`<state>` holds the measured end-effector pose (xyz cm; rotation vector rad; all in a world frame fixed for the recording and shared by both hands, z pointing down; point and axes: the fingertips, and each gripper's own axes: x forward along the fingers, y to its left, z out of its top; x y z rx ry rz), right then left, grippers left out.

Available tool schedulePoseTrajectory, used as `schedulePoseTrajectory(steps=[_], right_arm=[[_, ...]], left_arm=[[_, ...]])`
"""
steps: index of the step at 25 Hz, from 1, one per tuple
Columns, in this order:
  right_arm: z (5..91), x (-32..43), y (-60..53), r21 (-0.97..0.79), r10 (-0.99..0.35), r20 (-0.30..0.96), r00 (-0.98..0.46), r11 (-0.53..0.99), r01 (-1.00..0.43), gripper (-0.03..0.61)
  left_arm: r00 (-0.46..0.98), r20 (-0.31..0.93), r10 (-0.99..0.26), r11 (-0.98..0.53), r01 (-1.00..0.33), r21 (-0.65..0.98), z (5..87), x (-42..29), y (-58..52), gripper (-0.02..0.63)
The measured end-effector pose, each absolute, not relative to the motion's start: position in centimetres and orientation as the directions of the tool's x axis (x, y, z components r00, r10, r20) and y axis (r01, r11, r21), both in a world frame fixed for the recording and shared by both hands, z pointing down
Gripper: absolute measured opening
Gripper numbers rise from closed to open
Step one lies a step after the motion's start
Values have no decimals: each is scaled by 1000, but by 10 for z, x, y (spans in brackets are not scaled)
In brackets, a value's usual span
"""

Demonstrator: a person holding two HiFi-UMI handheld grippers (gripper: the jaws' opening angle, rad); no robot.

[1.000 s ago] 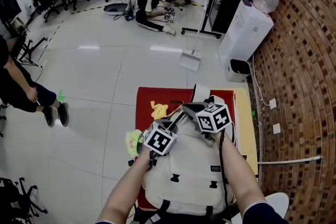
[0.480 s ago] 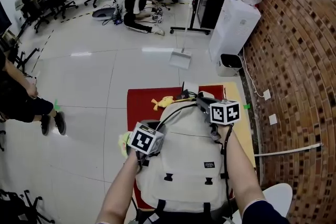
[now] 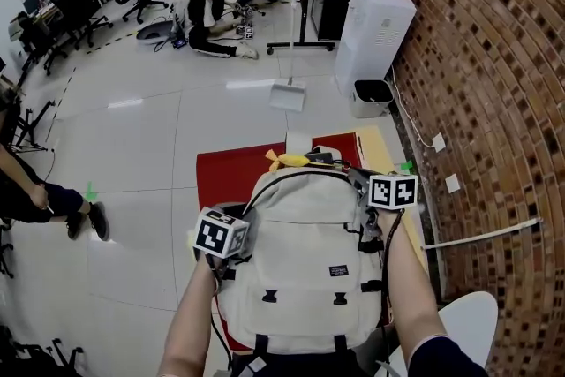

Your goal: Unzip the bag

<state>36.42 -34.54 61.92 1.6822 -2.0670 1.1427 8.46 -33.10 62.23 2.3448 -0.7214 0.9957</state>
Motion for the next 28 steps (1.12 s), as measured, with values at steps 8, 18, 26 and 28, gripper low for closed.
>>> schedulePoseTrajectory(steps=[8, 18, 26, 28], right_arm=[[638, 401, -304, -460, -734, 624, -268, -68, -885, 26], [628, 400, -294, -482, -755, 584, -299, -25, -876, 23], [606, 387, -294, -518, -773, 532, -346, 26, -855, 23], [599, 384, -292, -526, -777, 520, -356, 37, -849, 23]], left_arm=[[549, 790, -274, -751, -635, 181, 627, 86, -332, 61], [508, 770, -387, -806, -591, -15, 586, 112, -348, 109], [601, 740, -301, -949, -267, -170, 581, 255, -345, 121], [630, 735, -251, -968, -166, -188, 583, 289, -337, 121]])
